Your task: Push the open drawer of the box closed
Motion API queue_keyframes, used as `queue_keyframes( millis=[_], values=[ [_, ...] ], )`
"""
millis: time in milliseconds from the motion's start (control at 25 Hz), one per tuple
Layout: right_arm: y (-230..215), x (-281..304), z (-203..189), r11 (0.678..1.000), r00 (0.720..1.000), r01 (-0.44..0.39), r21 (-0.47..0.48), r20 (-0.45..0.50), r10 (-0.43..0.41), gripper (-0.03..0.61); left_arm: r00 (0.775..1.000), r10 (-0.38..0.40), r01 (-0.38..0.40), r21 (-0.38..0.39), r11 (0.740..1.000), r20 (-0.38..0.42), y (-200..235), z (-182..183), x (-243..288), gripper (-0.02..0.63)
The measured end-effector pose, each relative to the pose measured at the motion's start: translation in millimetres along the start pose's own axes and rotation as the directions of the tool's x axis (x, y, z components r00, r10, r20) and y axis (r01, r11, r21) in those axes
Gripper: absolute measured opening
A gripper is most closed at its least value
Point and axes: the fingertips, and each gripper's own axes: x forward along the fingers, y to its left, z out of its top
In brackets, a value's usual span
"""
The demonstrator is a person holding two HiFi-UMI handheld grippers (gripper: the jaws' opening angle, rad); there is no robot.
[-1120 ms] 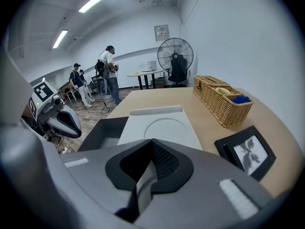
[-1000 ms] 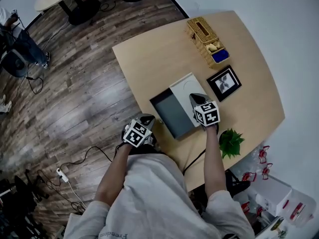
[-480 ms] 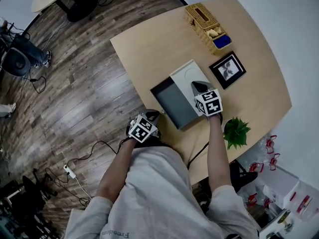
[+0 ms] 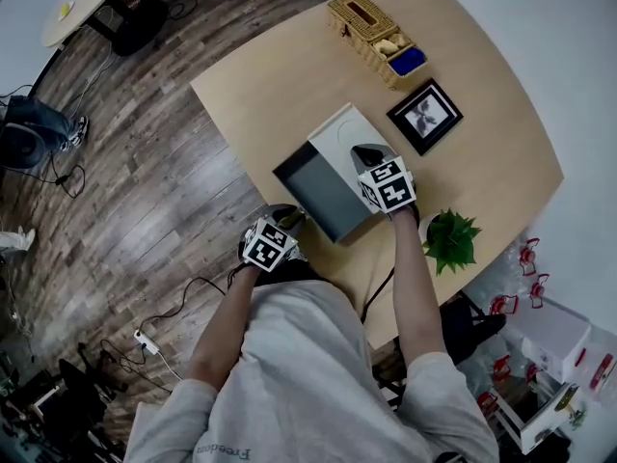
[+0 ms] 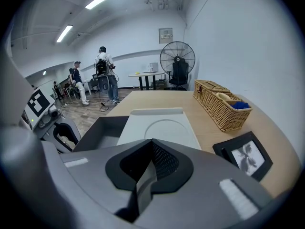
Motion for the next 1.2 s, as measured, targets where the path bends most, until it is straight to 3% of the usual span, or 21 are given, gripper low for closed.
queue_keyframes(
  millis=[840,1200],
  values=[
    [0.9,1.3,0.0,1.0,1.0,-0.003,-0.007,0.001,0.003,0.002,0.997,-0.001,0.005,0.05,0.999,-0.073,0.8,-0.7,13.6,0.146],
    [0.3,1.9,-1.4,1.0,1.0,-0.003,-0.006,0.0,0.003,0.002,0.999,0.008,-0.004,0.067,0.998,-0.052,1.4,3.3,16.3,0.125]
  ],
)
